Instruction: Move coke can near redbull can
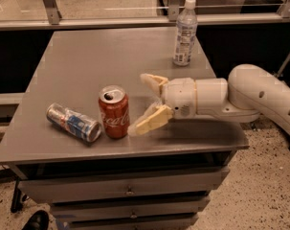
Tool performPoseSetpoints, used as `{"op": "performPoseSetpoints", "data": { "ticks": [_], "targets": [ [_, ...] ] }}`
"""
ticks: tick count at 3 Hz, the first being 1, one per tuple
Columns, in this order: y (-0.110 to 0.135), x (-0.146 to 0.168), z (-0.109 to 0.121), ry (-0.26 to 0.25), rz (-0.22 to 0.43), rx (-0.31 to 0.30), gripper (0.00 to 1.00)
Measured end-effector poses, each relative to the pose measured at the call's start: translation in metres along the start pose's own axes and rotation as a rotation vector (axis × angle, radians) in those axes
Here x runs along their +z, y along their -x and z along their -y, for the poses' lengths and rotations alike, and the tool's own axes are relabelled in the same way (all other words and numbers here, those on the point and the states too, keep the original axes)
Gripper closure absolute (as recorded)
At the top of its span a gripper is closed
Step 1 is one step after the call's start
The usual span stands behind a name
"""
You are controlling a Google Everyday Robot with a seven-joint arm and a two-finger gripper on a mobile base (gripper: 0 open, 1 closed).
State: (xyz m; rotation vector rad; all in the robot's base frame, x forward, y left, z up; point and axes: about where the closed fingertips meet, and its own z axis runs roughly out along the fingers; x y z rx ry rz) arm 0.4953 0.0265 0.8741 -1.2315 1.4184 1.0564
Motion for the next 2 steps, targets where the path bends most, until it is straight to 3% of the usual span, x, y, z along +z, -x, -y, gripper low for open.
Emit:
{"op": "performPoseSetpoints", "data": {
  "ticks": [1,2],
  "targets": [
    [0.004,-0.075,0.037,-0.158,-0.019,-0.016,0.0],
    [0.008,-0.086,0.044,-0.183,-0.018,-0.025,0.0]
  ]
}}
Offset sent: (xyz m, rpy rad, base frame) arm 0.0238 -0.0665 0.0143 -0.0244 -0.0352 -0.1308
